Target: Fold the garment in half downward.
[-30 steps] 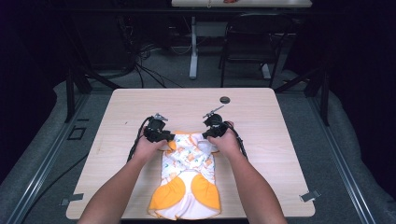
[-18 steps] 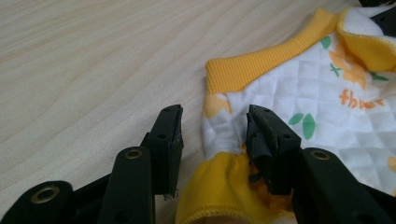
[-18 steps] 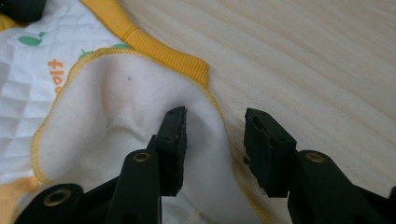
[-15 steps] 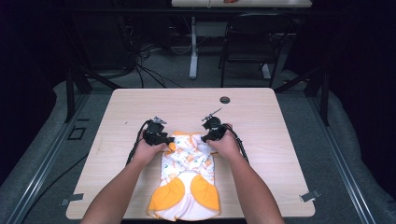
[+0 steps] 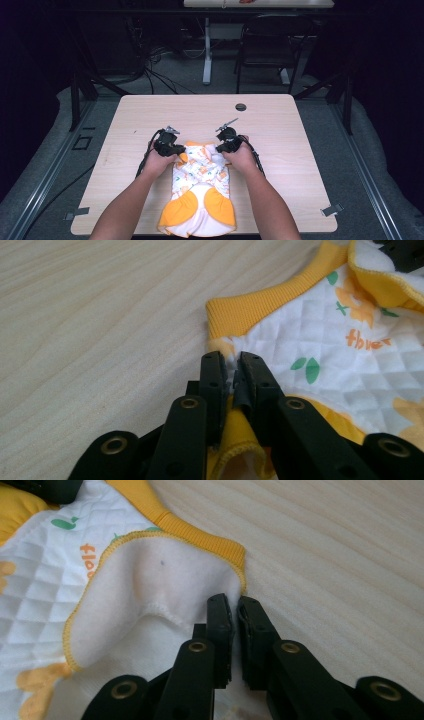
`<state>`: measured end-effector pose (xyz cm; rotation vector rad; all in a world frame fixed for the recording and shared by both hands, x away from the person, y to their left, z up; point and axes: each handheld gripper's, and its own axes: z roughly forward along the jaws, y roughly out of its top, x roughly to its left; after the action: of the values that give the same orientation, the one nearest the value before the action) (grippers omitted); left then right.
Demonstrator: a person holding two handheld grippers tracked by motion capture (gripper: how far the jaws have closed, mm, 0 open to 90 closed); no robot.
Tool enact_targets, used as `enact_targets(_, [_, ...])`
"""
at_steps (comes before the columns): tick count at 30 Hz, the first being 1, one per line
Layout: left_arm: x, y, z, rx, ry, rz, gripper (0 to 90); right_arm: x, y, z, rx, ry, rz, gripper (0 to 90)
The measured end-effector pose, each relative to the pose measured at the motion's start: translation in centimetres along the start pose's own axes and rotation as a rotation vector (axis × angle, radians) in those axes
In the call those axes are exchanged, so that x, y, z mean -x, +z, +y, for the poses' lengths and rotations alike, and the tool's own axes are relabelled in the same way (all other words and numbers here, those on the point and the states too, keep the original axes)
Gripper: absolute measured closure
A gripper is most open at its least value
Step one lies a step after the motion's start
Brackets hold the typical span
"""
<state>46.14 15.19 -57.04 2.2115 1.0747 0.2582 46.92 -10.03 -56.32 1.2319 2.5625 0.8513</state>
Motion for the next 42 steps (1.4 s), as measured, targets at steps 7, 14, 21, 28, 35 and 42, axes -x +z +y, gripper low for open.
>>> enact_targets(7, [0.0,-0.3,0.1,-0.009,-0.029,-0.003,84.4,-0.1,-0.3,0.2,-0.028,-0.008,-0.001,87.4])
enact_targets(14, [0.2,-1.5,0.4,0.011,-0.009,-0.009,85.2,-0.2,-1.7,0.5,0.016,-0.031,-0.002,87.6])
enact_targets(21, [0.3,-3.3,1.2,0.056,0.007,-0.016,85.4,-0.3,-3.4,0.6,0.051,-0.057,-0.006,87.7])
enact_targets(28, [0.4,-5.2,2.4,0.099,0.026,-0.012,85.4,-0.5,-5.6,1.8,0.092,-0.097,-0.02,87.7])
enact_targets(35, [0.3,-6.7,3.7,0.147,0.033,0.003,85.4,-0.9,-7.4,3.0,0.127,-0.124,-0.045,87.7])
enact_targets(42, [0.3,-7.7,4.7,0.185,0.053,0.025,85.3,-1.2,-9.0,4.2,0.151,-0.156,-0.073,87.7])
